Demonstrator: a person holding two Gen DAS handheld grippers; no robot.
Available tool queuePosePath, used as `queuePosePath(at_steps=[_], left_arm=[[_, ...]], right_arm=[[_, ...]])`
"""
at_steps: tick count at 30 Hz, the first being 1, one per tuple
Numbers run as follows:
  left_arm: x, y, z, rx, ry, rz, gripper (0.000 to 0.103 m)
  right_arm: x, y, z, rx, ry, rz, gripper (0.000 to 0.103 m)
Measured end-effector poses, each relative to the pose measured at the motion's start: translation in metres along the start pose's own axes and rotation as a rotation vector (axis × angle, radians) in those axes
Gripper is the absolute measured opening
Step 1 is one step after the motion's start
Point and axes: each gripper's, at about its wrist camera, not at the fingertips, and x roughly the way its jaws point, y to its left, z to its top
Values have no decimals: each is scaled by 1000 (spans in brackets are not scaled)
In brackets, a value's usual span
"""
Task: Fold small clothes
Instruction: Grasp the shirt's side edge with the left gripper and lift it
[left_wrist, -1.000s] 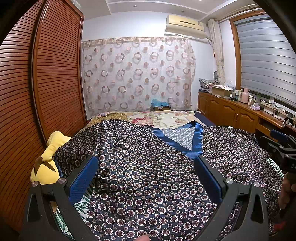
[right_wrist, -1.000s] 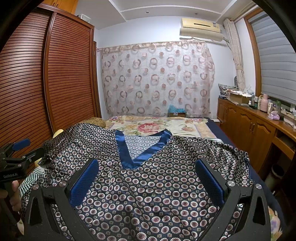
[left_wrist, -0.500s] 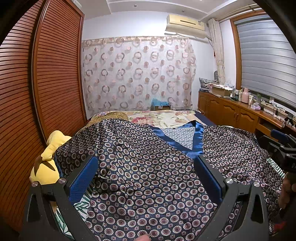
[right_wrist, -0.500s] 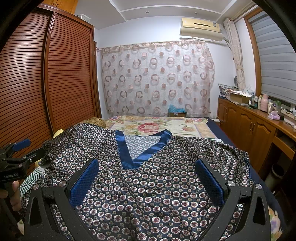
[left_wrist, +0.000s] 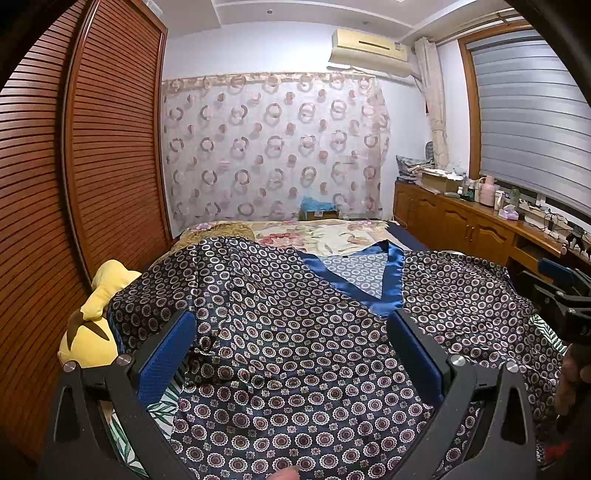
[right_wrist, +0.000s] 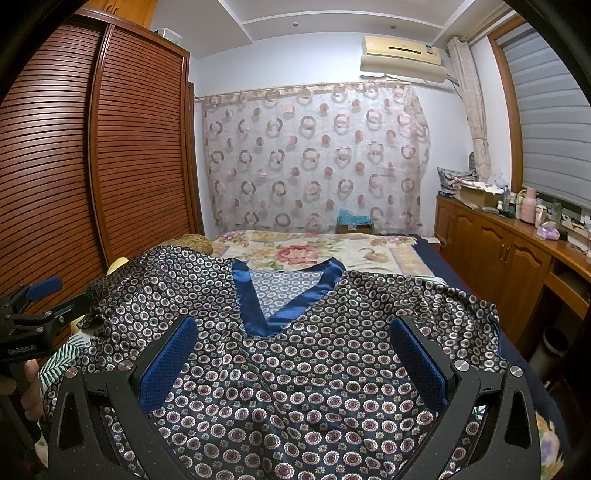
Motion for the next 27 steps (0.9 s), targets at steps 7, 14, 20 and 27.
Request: queuePosePath(at_steps=[7, 14, 20, 27], left_arm=[[0, 0, 0, -2, 1, -2, 103], [7, 11, -6, 6, 46, -8, 103], [21, 36, -19, 22, 123, 22, 103], [30, 76, -31, -2, 179, 79, 103]], right_arm=[[0, 0, 0, 0, 1, 1, 103], [7, 5, -1, -13, 22, 32, 103], [17, 11, 1, -35, 45, 79, 103], [29, 20, 10, -90, 61, 123, 103]])
